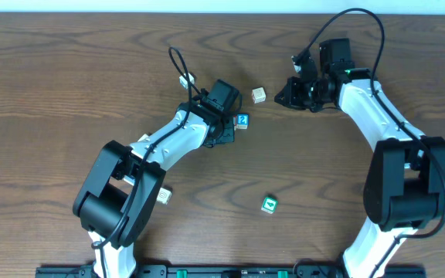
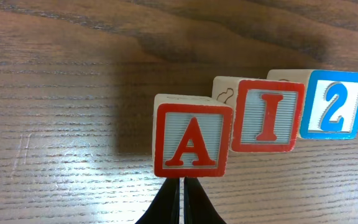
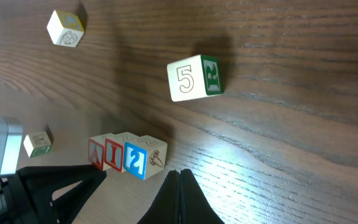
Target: Spell out Ai2
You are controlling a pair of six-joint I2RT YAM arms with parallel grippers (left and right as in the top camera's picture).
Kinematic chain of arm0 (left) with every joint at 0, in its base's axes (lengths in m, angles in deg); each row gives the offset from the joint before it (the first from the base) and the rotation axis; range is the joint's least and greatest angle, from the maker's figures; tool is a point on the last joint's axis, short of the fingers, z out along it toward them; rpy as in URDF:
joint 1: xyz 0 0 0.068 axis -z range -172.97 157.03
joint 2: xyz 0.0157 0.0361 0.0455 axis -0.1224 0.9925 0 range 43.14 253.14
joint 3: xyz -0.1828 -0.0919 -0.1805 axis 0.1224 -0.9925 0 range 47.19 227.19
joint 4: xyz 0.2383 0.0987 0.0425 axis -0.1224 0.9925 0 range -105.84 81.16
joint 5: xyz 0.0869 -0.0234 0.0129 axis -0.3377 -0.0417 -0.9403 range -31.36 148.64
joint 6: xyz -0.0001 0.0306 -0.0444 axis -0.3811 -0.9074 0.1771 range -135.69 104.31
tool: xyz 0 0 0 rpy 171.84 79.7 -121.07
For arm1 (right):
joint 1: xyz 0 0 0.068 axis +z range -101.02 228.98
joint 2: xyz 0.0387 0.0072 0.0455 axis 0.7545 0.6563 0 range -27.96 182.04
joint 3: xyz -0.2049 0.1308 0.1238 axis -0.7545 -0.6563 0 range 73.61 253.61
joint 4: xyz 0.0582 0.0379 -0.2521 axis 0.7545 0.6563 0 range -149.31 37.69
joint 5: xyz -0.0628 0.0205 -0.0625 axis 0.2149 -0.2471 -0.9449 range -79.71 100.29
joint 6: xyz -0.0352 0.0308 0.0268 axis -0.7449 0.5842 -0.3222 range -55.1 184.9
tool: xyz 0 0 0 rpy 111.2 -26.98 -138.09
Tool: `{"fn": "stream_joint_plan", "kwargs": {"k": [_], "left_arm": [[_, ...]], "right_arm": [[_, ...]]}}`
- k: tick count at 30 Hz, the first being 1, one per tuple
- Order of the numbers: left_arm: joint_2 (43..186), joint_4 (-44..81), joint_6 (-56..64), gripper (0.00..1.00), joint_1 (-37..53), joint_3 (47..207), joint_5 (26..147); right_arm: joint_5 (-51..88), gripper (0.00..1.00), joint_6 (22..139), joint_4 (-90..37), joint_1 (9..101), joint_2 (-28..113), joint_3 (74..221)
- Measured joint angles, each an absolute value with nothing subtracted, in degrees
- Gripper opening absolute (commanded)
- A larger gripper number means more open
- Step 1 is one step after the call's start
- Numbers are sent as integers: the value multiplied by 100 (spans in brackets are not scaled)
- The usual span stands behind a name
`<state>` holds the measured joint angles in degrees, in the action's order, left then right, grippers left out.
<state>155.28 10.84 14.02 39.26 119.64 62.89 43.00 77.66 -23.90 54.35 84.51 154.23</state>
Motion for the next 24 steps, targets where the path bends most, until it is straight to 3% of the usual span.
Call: {"fn": "stream_joint_plan", "kwargs": {"k": [24], "left_arm": [[15748, 751, 1402, 6, 3935, 11964, 6222]], "right_arm": [[4298, 1, 7764, -2097, 5435, 8451, 15423]]}}
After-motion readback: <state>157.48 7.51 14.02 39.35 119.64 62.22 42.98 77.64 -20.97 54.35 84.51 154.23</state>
